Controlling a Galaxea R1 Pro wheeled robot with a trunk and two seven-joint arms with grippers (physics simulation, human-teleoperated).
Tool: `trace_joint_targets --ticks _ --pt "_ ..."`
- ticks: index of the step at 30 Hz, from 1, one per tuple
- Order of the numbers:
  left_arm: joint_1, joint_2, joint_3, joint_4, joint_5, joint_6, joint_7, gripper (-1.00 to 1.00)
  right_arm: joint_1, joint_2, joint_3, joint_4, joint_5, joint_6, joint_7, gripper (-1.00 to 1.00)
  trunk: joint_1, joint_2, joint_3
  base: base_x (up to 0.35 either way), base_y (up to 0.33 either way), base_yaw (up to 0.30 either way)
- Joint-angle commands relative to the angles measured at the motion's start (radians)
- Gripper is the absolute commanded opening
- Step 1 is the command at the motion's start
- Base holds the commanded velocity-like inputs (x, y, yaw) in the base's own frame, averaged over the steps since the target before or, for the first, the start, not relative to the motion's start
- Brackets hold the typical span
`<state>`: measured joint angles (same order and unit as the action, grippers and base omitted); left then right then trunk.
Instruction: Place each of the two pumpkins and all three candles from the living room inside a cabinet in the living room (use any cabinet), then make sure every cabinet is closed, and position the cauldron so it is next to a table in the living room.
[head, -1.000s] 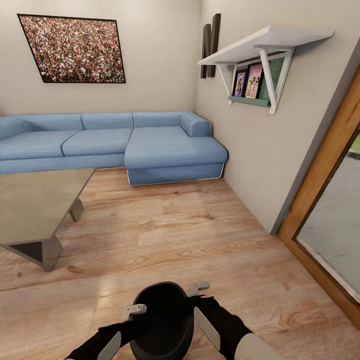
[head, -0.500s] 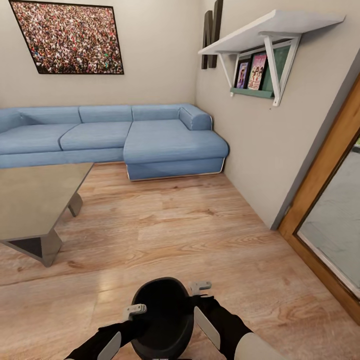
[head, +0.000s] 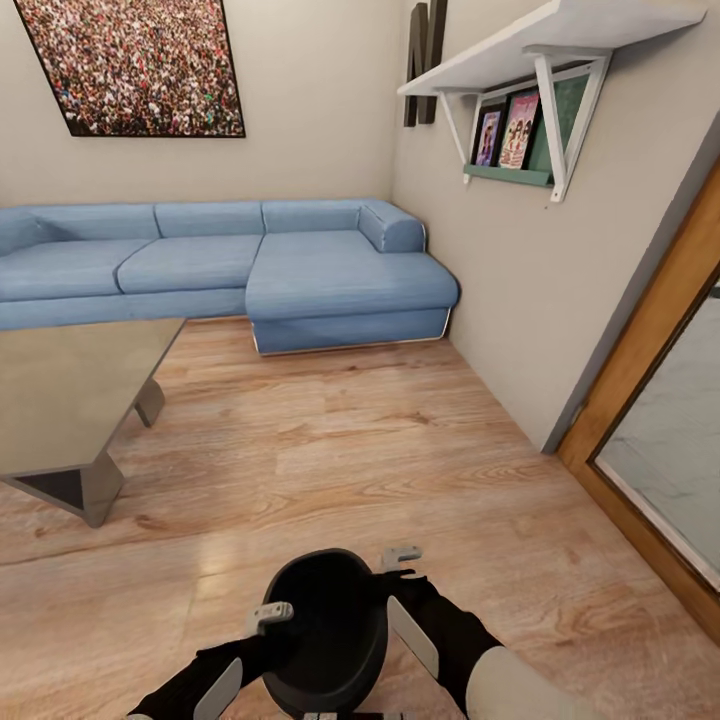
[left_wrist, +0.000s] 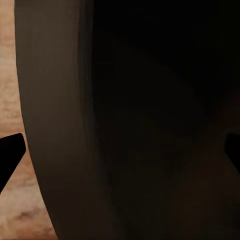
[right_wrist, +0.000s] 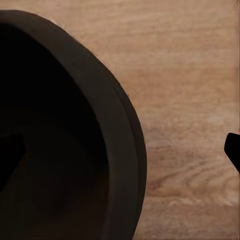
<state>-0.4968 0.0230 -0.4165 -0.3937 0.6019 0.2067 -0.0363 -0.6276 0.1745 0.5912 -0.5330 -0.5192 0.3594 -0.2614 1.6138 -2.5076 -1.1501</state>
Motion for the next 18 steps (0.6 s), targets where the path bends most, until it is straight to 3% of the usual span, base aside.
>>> trace_joint_targets --ticks 1,8,15,18 --pt "0.001 -0.006 0.002 0.024 -0.004 0.002 0.0 1.0 -0.006 0.0 0.004 0.0 -0.008 0.0 -0.008 1.0 0.001 0.0 -0.001 0.0 0.0 0.0" --pt "0.001 -0.006 0.002 0.024 -0.004 0.002 0.001 1.0 -0.014 0.0 0.004 0.0 -0.007 -0.003 -0.007 1.0 0.001 0.0 -0.001 0.0 0.0 0.0" --pt "0.001 -0.006 0.002 0.024 -0.004 0.002 0.001 1.0 -0.015 0.0 0.004 0.002 -0.009 -0.003 -0.007 1.0 0.004 -0.002 -0.028 0.0 0.0 0.0" --pt "0.001 -0.006 0.002 0.024 -0.004 0.002 0.001 1.0 -0.015 0.0 0.004 0.01 -0.01 -0.003 -0.007 1.0 0.004 -0.002 -0.028 0.0 0.0 0.0"
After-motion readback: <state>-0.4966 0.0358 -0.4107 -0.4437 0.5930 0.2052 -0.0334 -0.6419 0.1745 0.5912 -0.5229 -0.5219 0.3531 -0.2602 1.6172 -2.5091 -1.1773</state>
